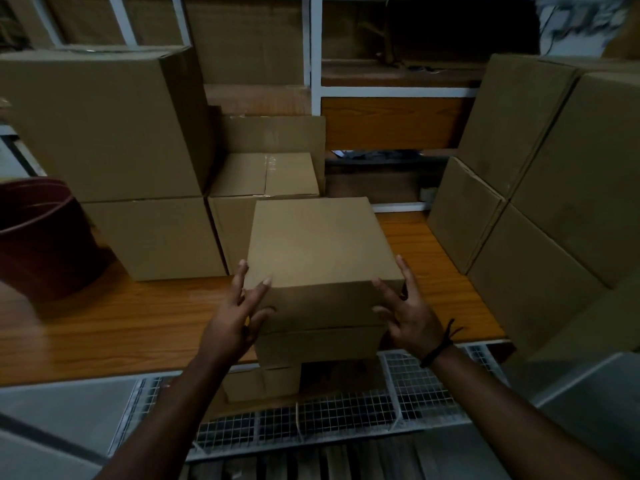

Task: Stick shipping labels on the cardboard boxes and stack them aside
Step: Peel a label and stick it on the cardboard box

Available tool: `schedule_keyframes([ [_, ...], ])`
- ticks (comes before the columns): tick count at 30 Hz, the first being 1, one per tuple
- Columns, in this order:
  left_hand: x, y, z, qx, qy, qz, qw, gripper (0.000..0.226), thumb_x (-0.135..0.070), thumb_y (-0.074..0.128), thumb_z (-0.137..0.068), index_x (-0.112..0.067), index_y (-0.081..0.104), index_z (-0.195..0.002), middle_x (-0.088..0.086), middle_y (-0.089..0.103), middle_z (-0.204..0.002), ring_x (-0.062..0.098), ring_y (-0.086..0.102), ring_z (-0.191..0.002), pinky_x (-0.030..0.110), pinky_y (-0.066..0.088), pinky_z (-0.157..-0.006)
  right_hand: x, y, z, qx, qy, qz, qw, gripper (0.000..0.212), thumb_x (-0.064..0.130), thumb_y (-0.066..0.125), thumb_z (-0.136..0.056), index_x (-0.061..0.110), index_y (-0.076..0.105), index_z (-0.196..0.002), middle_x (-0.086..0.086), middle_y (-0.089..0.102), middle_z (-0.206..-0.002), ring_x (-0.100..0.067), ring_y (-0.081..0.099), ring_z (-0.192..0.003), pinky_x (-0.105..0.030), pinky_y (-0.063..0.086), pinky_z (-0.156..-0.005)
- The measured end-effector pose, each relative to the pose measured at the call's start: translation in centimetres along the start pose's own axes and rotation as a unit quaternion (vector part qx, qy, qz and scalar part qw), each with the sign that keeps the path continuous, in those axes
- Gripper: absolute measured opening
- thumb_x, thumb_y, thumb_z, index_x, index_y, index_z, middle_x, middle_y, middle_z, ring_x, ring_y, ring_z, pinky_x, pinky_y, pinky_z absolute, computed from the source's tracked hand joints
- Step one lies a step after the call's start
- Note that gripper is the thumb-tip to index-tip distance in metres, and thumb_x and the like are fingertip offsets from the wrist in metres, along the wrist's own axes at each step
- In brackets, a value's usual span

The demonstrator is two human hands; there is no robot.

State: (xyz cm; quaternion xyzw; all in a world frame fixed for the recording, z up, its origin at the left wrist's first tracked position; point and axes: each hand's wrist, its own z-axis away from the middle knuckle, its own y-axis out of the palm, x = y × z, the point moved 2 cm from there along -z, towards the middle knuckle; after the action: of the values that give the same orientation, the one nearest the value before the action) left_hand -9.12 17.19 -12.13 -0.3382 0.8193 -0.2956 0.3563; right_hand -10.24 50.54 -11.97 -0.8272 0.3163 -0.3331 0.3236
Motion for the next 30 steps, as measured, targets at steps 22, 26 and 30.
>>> schedule_keyframes([
  [22, -2.4, 0.7, 1.0, 0.039, -0.039, -0.014, 0.998, 0.074, -0.059, 0.051, -0.091, -0.060, 0.003, -0.147, 0.024, 0.046, -0.141, 0.025, 0.066, -0.087, 0.039, 0.061, -0.062, 0.4, -4.2, -0.6, 0.092, 0.101, -0.006, 0.991, 0.108, 0.018, 0.076, -0.083, 0.065, -0.001, -0.142, -0.009, 0.047, -0.143, -0.029, 0.053, -0.121, -0.044, 0.051, -0.097],
  [26, -3.9, -1.7, -1.0, -0.001, -0.006, -0.004, 1.000, 0.064, -0.067, 0.041, -0.091, -0.049, 0.023, -0.149, 0.019, 0.060, -0.126, 0.025, 0.068, -0.085, 0.035, 0.059, -0.071, 0.8, -8.0, -2.6, 0.132, 0.144, -0.047, 0.980, 0.107, 0.019, 0.079, -0.079, 0.069, 0.005, -0.139, 0.005, 0.041, -0.147, -0.017, 0.048, -0.126, -0.038, 0.048, -0.102],
  [30, -4.5, -4.0, -3.6, -0.046, 0.005, 0.023, 0.999, 0.064, -0.055, 0.058, -0.087, -0.032, 0.045, -0.146, 0.003, 0.067, -0.087, 0.017, 0.064, -0.076, 0.033, 0.055, -0.072, 1.0, -10.2, -5.1, 0.150, 0.191, -0.142, 0.960, 0.099, 0.020, 0.080, -0.077, 0.071, 0.019, -0.135, 0.022, 0.030, -0.145, -0.012, 0.041, -0.133, -0.040, 0.051, -0.100],
])
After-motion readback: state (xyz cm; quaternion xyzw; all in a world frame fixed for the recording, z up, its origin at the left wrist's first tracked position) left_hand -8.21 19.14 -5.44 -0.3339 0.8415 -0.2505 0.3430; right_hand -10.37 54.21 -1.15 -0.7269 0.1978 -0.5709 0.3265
